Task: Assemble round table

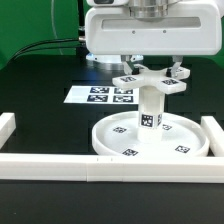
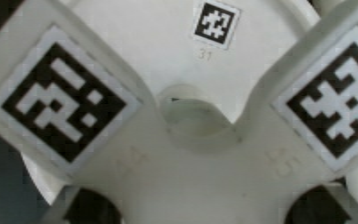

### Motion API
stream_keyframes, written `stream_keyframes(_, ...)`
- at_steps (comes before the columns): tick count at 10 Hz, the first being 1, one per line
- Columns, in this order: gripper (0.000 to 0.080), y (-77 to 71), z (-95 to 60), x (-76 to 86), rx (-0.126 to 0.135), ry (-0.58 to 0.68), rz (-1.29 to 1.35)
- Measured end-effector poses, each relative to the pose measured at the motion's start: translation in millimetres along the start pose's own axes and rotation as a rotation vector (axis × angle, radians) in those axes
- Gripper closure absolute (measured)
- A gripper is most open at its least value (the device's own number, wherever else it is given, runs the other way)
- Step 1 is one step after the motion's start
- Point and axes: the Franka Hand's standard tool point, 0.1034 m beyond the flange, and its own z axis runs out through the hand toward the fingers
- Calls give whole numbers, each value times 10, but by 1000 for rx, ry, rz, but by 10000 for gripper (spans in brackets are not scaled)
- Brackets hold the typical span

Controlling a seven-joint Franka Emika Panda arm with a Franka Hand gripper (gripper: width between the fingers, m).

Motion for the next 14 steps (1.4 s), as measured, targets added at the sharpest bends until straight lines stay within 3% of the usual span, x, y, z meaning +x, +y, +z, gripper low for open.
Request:
stream_keyframes(10, 353, 4, -2, 7, 1, -1, 19)
stream_keyframes(14, 353, -22, 5, 27, 34, 33, 506)
